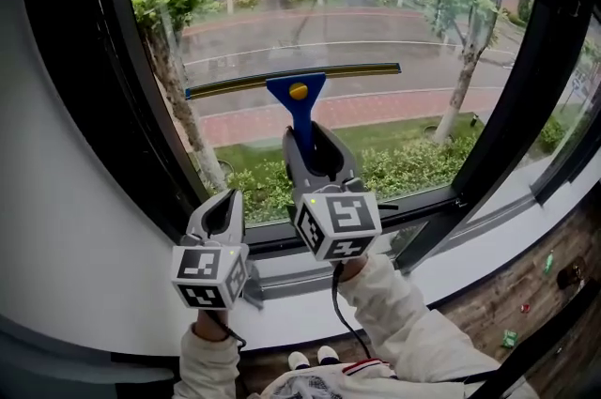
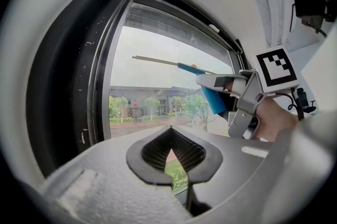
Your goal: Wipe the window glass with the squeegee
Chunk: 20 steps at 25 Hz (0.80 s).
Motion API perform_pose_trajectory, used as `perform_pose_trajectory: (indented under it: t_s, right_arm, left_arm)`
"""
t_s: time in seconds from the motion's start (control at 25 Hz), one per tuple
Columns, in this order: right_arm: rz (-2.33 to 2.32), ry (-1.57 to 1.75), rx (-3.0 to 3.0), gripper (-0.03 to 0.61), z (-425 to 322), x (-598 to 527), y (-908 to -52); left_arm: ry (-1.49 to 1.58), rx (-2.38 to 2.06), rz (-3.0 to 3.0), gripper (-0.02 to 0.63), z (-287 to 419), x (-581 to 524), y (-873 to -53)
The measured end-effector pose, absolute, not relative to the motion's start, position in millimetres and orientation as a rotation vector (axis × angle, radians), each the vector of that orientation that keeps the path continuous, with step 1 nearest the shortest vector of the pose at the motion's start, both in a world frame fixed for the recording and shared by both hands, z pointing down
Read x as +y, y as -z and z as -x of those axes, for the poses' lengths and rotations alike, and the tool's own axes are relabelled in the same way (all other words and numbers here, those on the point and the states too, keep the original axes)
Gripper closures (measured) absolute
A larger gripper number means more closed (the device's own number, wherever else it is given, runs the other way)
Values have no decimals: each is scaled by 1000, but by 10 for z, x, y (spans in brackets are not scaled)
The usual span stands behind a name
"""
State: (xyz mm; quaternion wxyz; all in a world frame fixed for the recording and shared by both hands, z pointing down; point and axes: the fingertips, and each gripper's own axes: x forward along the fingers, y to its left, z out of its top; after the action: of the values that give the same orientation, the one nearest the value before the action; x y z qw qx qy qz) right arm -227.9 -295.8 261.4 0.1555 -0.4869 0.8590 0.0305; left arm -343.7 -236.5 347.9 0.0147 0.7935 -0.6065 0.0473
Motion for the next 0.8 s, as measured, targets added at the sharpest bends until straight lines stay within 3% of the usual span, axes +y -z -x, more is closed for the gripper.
perform_pose_trajectory:
  t_s: [0.8]
  right_arm:
    - [1473, 66, 2582, 433, 2219, -2867, -3747]
  left_arm:
    - [-253, -1823, -2416, 612, 3383, -2275, -4098]
